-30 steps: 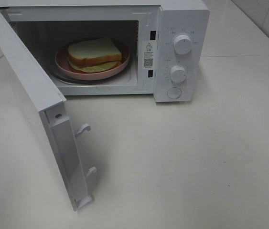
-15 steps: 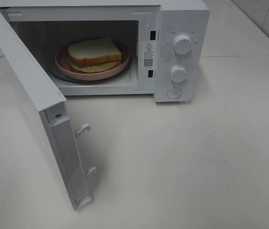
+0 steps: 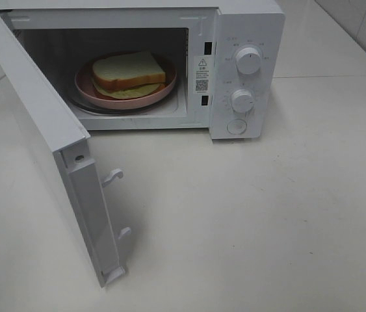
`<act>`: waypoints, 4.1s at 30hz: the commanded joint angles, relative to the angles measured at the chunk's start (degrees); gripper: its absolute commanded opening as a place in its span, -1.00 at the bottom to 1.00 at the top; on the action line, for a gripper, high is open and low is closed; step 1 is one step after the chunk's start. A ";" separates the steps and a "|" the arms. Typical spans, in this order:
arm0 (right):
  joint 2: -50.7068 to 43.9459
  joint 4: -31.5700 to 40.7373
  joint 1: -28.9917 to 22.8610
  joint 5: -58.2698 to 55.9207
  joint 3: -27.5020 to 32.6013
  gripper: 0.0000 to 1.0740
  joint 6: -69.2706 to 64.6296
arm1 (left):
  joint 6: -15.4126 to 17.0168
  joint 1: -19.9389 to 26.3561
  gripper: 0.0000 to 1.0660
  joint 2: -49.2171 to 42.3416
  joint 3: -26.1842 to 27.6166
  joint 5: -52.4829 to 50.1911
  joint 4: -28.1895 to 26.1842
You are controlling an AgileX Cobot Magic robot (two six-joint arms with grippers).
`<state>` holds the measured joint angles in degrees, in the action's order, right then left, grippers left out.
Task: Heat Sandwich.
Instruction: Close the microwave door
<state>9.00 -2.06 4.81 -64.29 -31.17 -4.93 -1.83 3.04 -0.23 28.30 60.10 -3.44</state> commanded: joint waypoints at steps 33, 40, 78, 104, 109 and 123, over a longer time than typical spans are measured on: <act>-10.77 -2.98 -4.24 4.81 2.35 -0.06 -1.43 | 0.06 0.00 0.92 -1.03 -0.17 -0.80 0.23; -10.77 -2.98 -4.24 4.81 2.35 0.54 -1.43 | 0.06 0.00 0.92 -1.03 -0.17 -0.80 0.23; -10.77 -4.64 -4.35 4.64 2.18 -0.46 -4.18 | 0.06 0.00 0.92 -1.03 -0.17 -0.80 0.23; -10.77 1.43 -6.53 4.98 2.23 0.85 7.85 | 0.06 0.00 0.92 -1.03 -0.17 -0.80 0.23; -10.77 1.43 -6.53 4.98 2.23 0.78 7.85 | 0.06 0.00 0.92 -1.03 -0.17 -0.80 0.23; -10.77 1.43 -6.53 4.98 2.23 0.67 7.85 | 0.06 0.00 0.92 -1.03 -0.17 -0.80 0.23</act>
<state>-0.23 -0.57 -1.43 -59.70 -28.99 2.52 -1.83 3.04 -0.23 28.30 60.10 -3.09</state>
